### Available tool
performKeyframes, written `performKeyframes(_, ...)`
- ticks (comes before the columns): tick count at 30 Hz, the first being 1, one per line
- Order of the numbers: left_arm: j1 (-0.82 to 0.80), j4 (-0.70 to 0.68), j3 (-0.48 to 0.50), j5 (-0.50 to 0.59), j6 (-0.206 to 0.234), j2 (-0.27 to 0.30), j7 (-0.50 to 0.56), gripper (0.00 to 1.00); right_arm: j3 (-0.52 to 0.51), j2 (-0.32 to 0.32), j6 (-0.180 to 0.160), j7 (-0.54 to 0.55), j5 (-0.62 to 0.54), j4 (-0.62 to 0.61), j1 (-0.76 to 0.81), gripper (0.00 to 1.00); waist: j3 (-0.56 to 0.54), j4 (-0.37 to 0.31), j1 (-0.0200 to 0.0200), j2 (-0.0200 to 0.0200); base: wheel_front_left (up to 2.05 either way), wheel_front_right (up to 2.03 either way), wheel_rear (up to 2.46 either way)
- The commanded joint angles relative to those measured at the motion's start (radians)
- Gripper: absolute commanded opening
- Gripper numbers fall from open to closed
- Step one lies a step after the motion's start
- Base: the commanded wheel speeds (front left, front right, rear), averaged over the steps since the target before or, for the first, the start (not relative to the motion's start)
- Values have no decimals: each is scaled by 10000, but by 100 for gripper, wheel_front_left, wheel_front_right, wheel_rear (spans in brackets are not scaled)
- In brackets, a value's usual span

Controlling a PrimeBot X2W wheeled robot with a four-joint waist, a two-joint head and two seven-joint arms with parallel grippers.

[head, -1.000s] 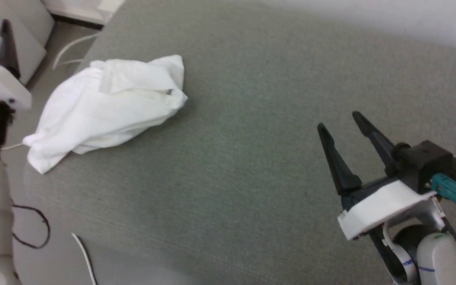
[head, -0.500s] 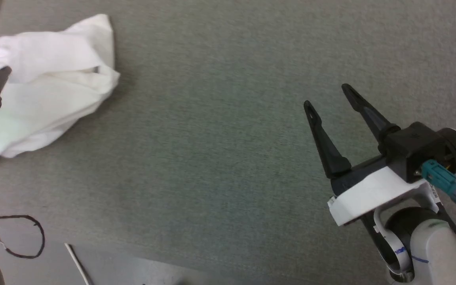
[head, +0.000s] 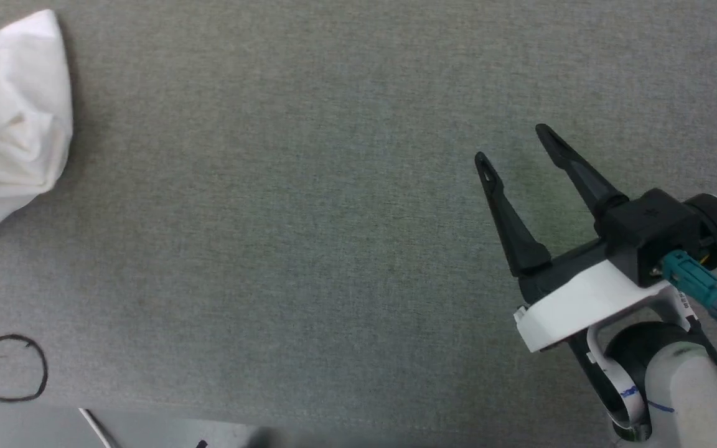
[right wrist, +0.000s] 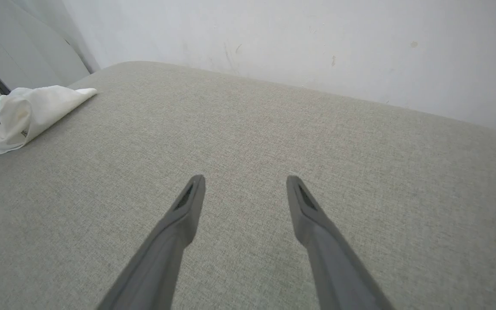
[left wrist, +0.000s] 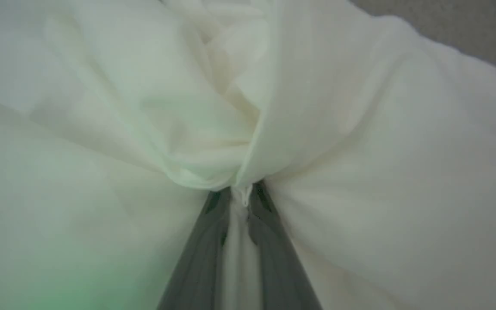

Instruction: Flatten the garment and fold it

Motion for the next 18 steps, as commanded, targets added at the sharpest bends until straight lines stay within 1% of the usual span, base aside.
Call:
performKeyframes(1, 533, 400, -277, 133, 144, -506, 233, 0, -21, -17, -9, -44, 52, -40, -156, 100, -24, -83, 2, 0, 0, 0, 0)
performKeyframes(3, 599, 295, -306, 173, 216, -473, 117, 0, -46, -6, -9, -75, 99, 20, -149, 100, -148, -86, 2, 0, 0, 0, 0)
performKeyframes(6, 692, -51, -488, 445, 265, -326, -503, 0, -139, 14, -9, -149, 182, 168, -103, 100, -423, -45, 2, 0, 0, 0, 0)
performKeyframes(10, 774, -731, -960, 1248, 520, 16, -2150, 0, -312, 48, -9, -325, 337, 438, 20, 100, -1019, 75, 2, 0, 0, 0, 0)
performKeyframes(12, 704, -977, -1017, 1425, 654, 34, -2967, 0, -363, 59, -9, -402, 378, 558, 63, 100, -1324, 130, 2, 0, 0, 0, 0)
performKeyframes(14, 642, -1236, -1210, 1706, 629, 136, -3731, 0, -442, 69, -9, -488, 431, 679, 103, 100, -1637, 178, 2, 0, 0, 0, 0)
performKeyframes(17, 563, -1555, -1601, 2146, 410, 264, -4851, 0, -611, 79, -9, -624, 575, 896, 197, 100, -2193, 221, 2, 0, 0, 0, 0)
performKeyframes(18, 563, -1555, -1601, 2146, 410, 264, -4851, 0, -611, 79, -9, -624, 575, 896, 197, 100, -2193, 221, 2, 0, 0, 0, 0)
